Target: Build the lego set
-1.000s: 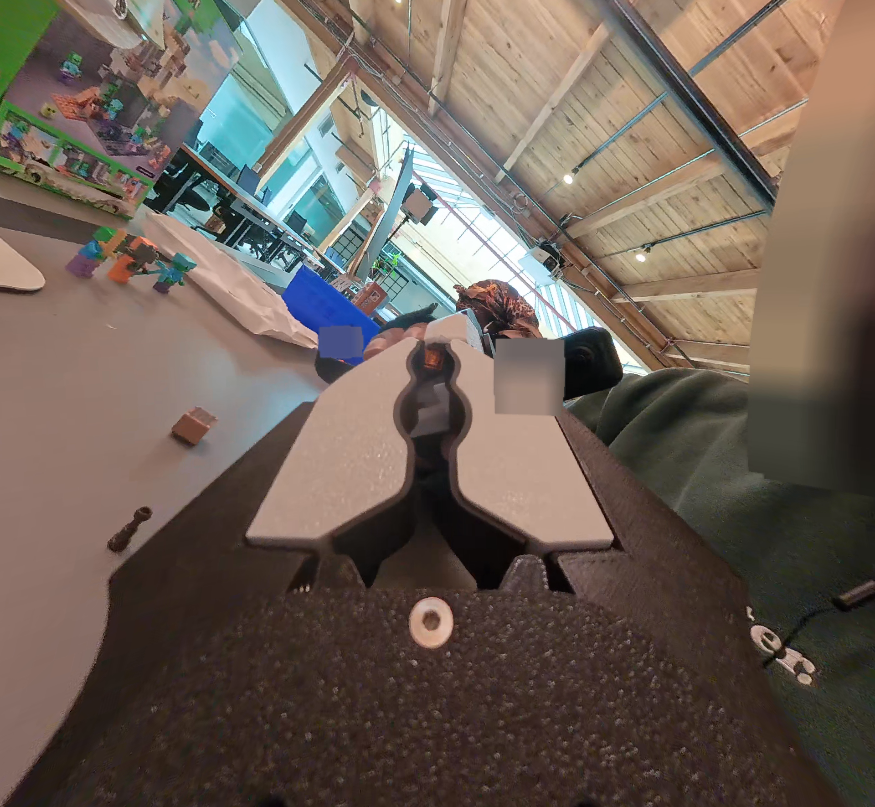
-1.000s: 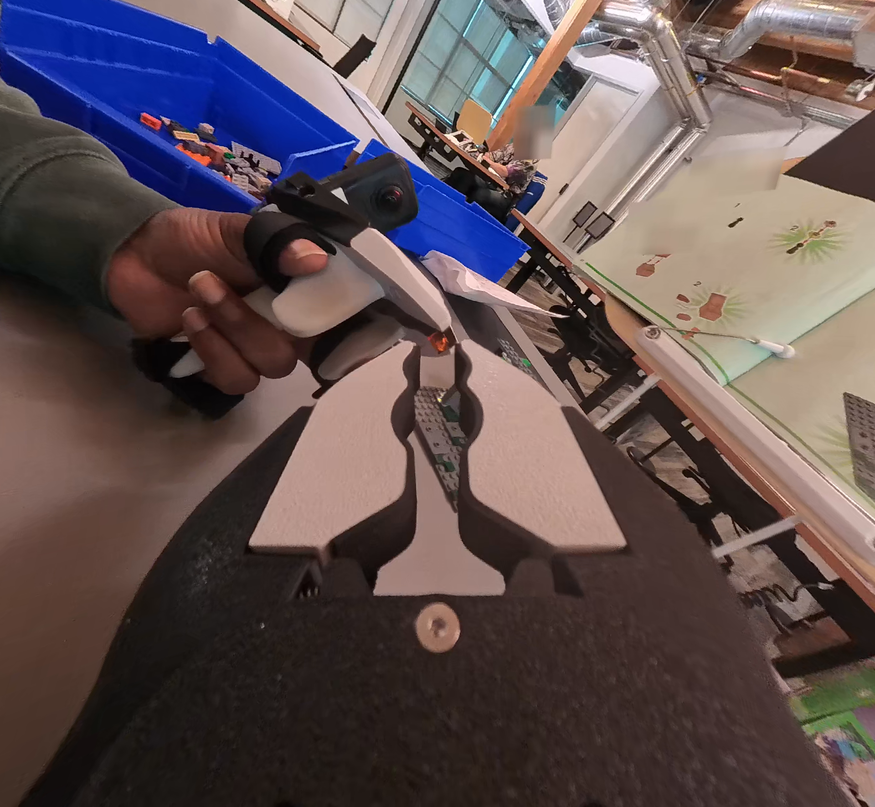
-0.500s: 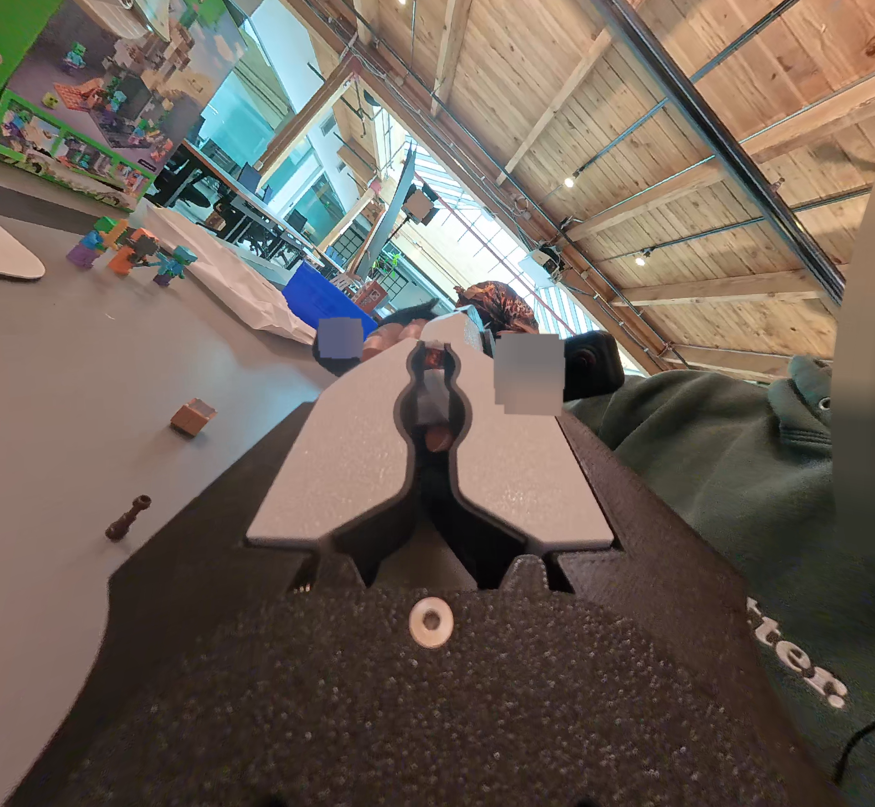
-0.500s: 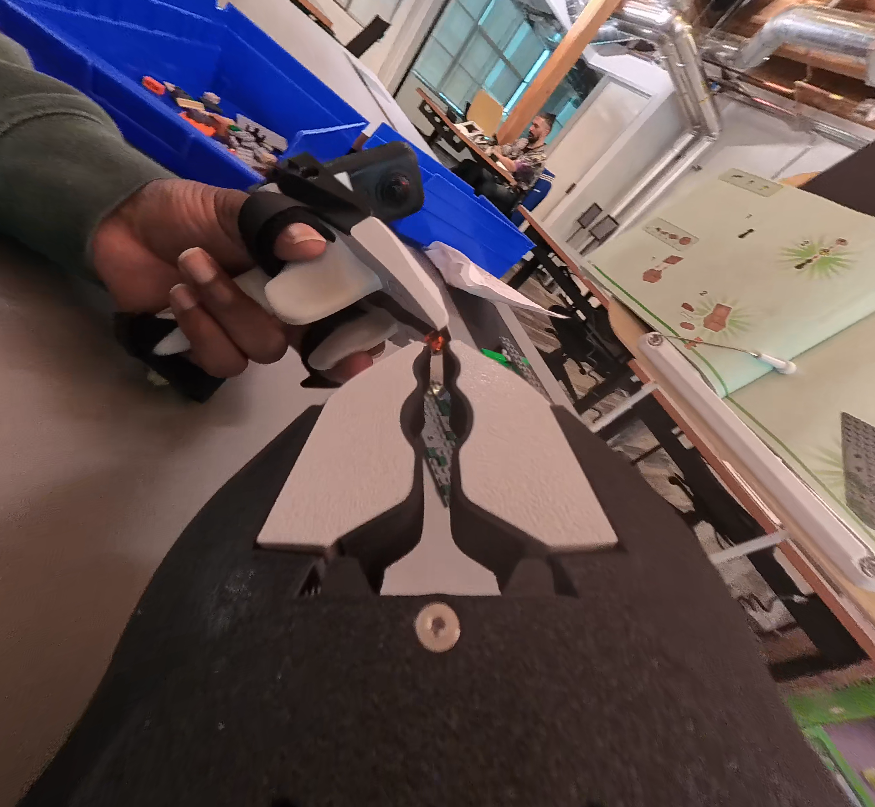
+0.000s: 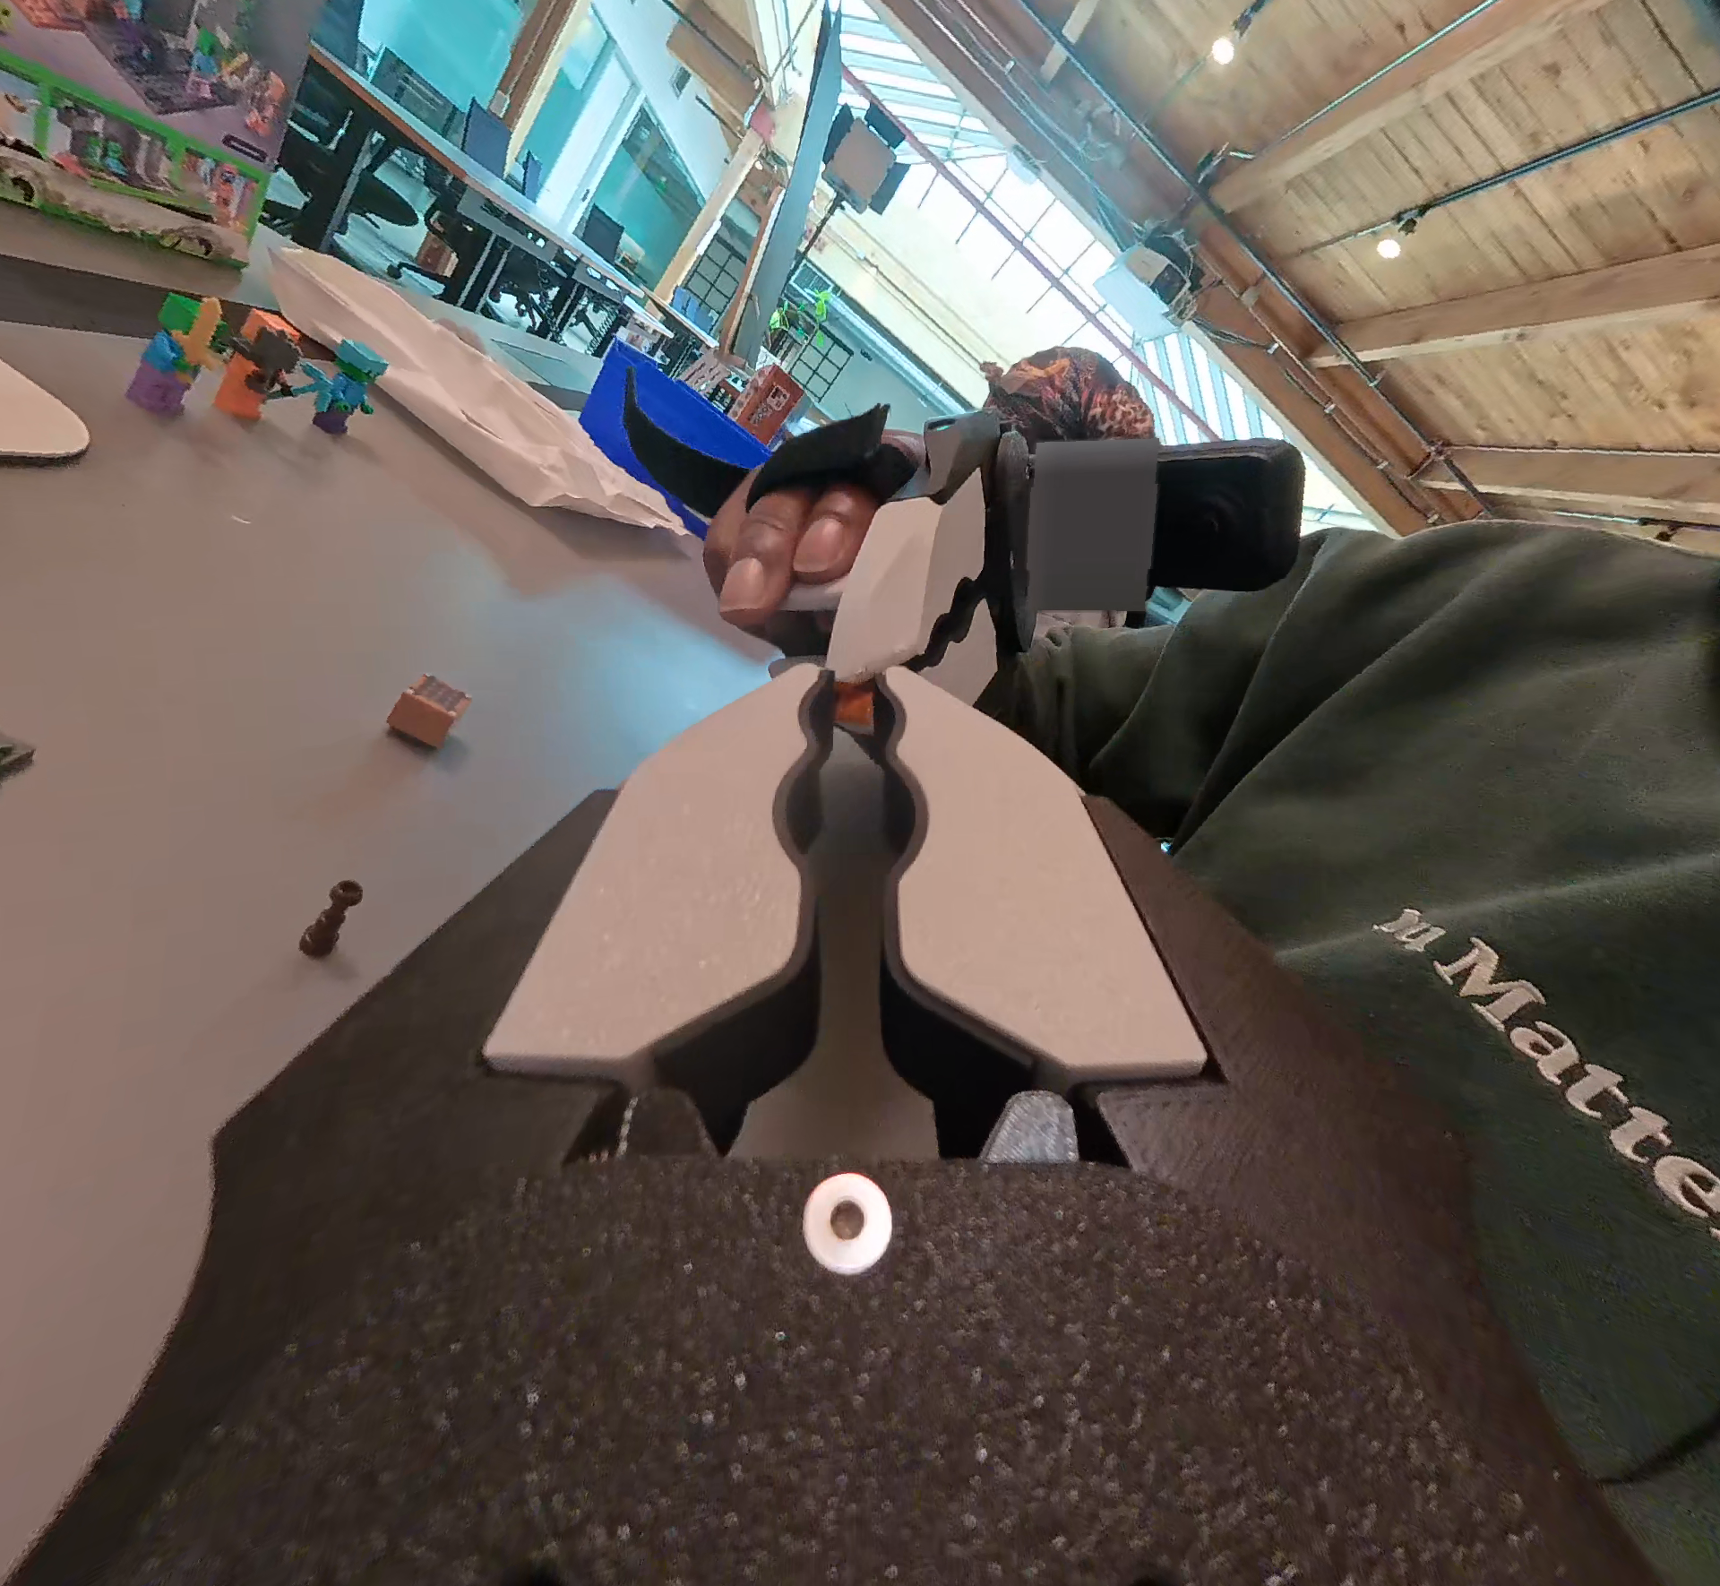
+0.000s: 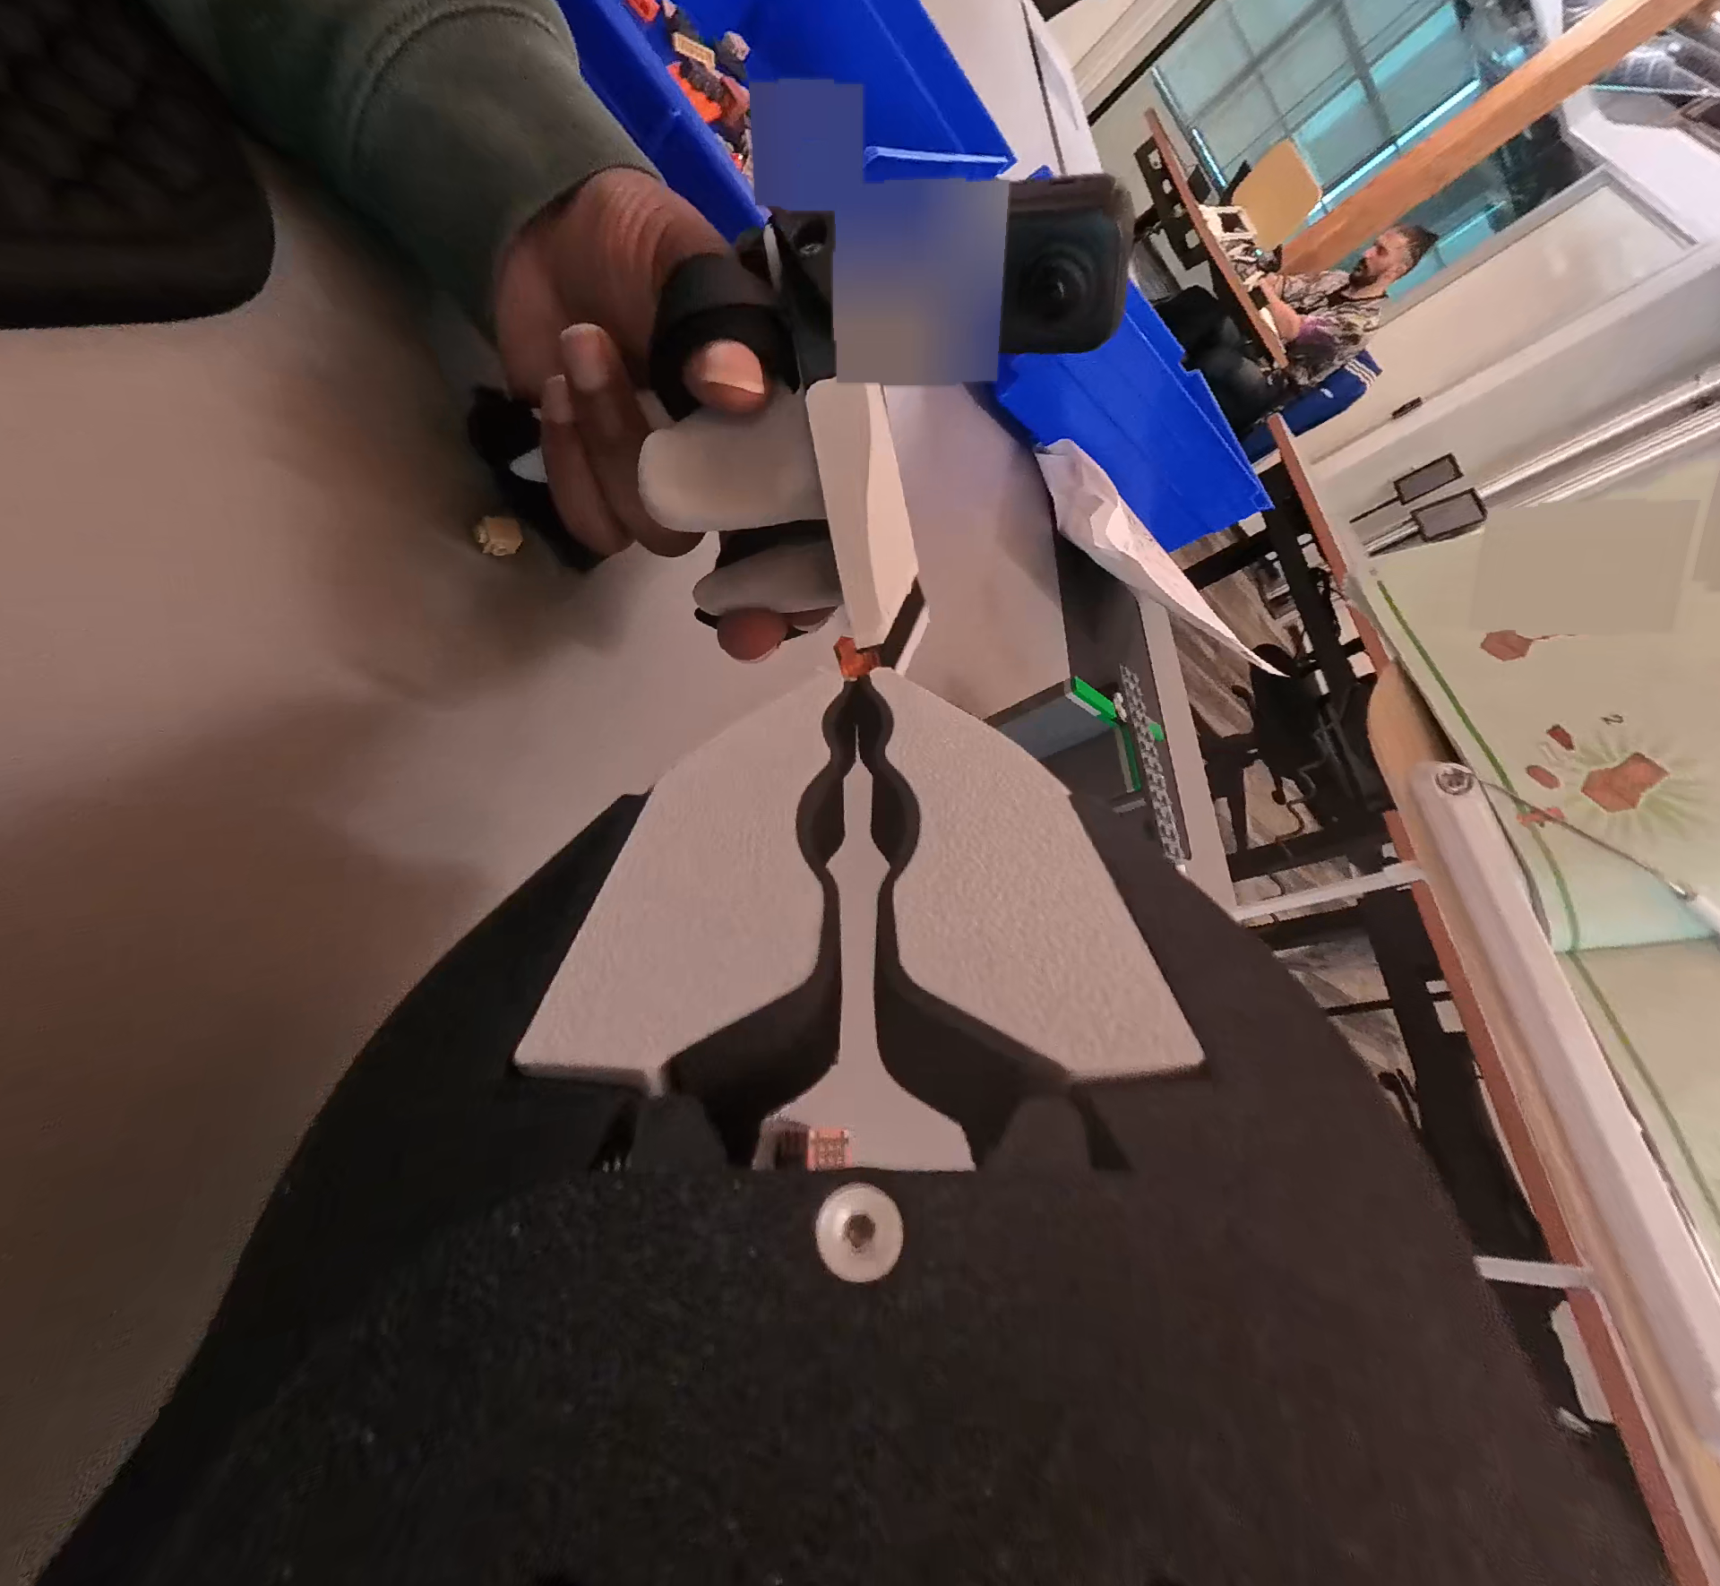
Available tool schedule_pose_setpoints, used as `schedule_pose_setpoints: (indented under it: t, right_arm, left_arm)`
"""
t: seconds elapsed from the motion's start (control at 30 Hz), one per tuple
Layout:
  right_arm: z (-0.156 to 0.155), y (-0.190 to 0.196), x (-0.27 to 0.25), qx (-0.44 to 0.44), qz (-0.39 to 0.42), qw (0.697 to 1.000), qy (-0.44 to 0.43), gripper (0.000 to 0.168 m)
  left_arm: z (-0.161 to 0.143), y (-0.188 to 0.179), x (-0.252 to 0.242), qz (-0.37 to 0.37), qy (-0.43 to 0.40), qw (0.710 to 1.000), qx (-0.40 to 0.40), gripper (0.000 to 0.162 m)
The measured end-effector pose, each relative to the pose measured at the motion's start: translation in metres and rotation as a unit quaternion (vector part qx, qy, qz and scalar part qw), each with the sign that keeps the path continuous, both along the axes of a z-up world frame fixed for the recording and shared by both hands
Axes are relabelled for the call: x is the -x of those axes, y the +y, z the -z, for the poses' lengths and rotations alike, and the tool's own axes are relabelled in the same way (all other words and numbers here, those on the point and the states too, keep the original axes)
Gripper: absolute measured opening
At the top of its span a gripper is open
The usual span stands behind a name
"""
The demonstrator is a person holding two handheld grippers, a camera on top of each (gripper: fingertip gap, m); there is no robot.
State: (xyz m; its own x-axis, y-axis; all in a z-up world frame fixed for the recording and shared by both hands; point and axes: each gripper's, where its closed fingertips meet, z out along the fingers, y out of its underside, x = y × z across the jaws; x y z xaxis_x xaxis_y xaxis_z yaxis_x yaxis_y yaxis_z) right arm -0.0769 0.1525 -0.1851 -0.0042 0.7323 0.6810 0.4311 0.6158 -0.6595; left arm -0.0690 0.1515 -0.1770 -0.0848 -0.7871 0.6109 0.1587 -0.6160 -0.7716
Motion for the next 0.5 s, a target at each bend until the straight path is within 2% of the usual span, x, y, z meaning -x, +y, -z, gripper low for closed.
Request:
schedule_pose_setpoints:
  t: [0.3, 0.5]
  right_arm:
    - [0.0023, -0.0021, 0.0016, 0.002, -0.022, 0.999, -0.031, 0.0]
    - [-0.0041, 0.0042, 0.0013, 0.006, 0.009, 1.0, 0.004, 0.0]
  left_arm:
    - [0.0035, -0.0014, 0.0019, 0.005, 0.022, 0.999, -0.024, 0.007]
    - [-0.0005, 0.0046, 0.0068, -0.008, 0.003, 1.0, -0.012, 0.007]
